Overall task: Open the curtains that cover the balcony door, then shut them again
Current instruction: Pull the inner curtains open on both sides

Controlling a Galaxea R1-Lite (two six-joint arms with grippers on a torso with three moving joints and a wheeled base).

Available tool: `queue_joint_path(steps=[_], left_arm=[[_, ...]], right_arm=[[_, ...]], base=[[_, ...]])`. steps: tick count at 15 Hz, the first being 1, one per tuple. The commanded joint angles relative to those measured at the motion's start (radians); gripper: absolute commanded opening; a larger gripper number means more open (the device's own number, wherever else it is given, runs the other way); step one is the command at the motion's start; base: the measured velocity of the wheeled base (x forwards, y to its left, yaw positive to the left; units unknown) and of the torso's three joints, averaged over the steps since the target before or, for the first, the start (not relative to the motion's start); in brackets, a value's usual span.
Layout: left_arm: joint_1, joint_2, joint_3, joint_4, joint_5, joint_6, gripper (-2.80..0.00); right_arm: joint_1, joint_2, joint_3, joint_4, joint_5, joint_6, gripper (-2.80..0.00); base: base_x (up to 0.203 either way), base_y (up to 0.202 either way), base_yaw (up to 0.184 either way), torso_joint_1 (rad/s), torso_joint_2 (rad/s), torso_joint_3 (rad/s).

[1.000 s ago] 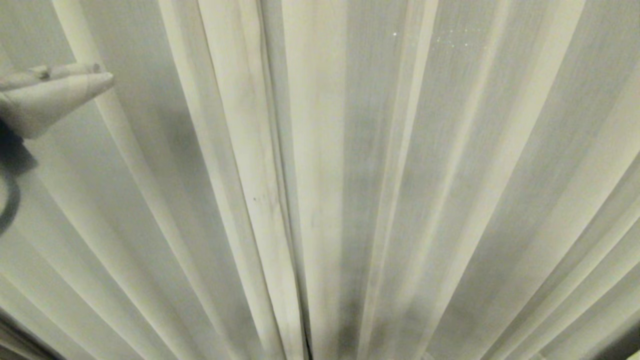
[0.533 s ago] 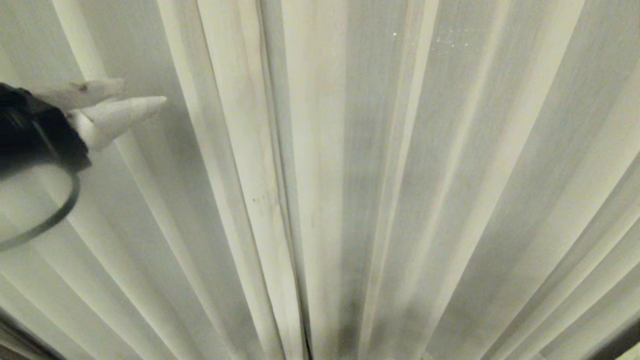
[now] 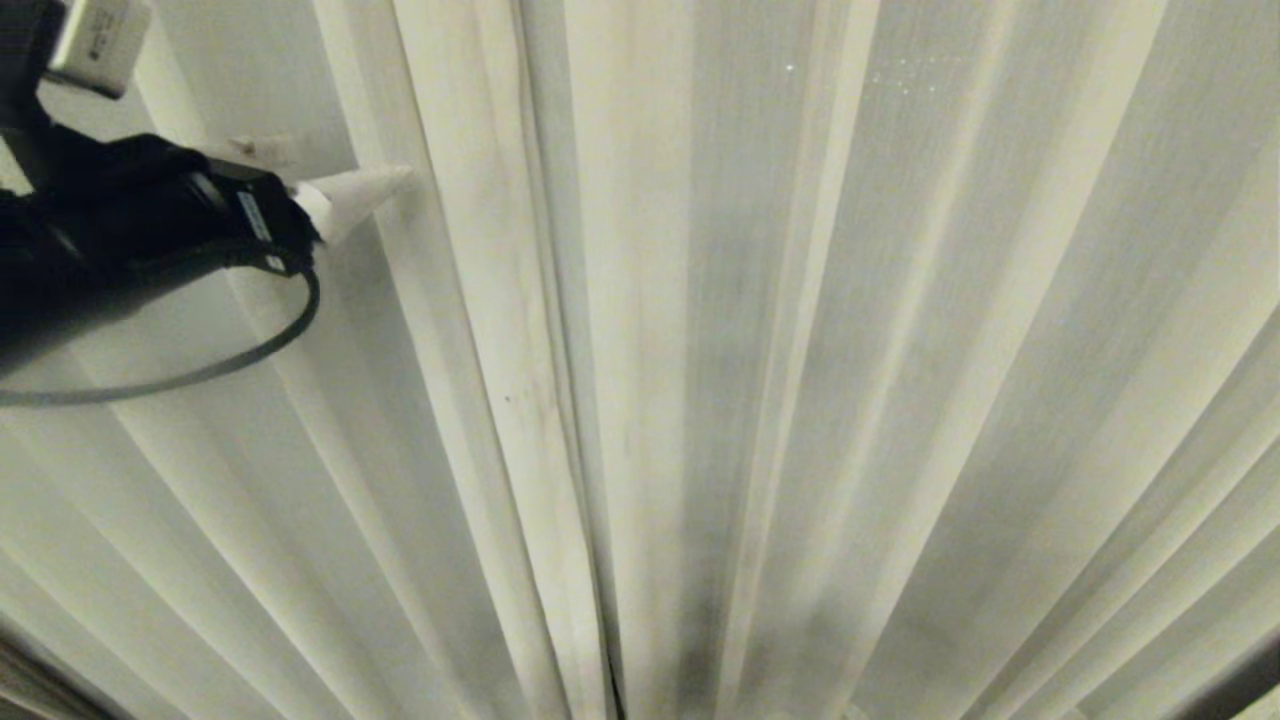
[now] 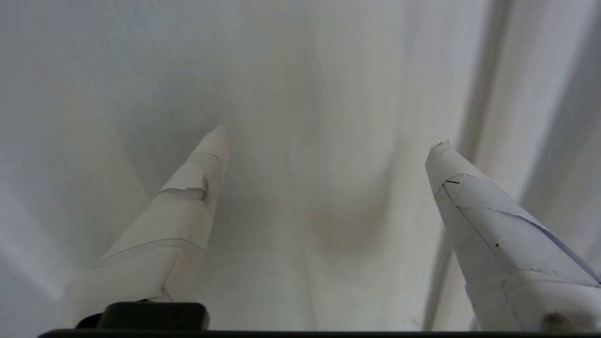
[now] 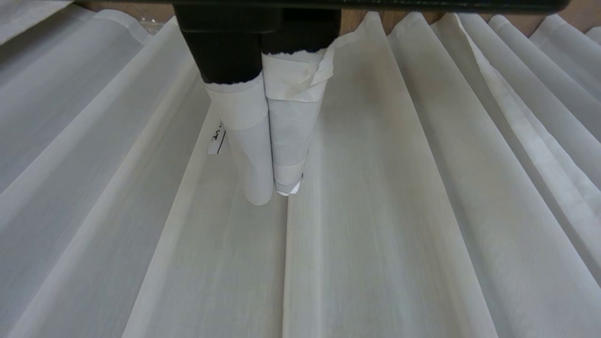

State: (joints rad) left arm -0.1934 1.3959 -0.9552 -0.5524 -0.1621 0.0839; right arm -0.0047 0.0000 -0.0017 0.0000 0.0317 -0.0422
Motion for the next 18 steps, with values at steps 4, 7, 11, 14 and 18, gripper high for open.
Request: queue_joint_path(steps=[4,7,11,14,18], left_arm=[[-0.004,0.13,-0.098,-0.006,0.003,0.004,0.0],[-0.006,0.168,-0.153,-0.006,0.013,0.008,0.0],[-0.009,0.218,-0.206,-0.007,0.059,0.029,0.0],[-0.009,0.233,-0.225,-0.007,0.065,0.049,0.0],[-0.008,0.259,-0.235,-0.063,0.112,0.056,0.0]], right_arm=[[0.0,0.002,0.0,0.0,0.001,-0.001,-2.8],[0.0,0.002,0.0,0.0,0.001,-0.001,-2.8],[0.0,0.002,0.0,0.0,0.001,-0.001,-2.8],[0.0,0.002,0.0,0.0,0.001,-0.001,-2.8],[0.0,0.002,0.0,0.0,0.001,-0.001,-2.8]], base=[[0.0,0.0,0.0,0.0,0.0,0.0],[0.0,0.0,0.0,0.0,0.0,0.0],[0.0,0.0,0.0,0.0,0.0,0.0],[0.0,0.0,0.0,0.0,0.0,0.0],[0.0,0.0,0.0,0.0,0.0,0.0]])
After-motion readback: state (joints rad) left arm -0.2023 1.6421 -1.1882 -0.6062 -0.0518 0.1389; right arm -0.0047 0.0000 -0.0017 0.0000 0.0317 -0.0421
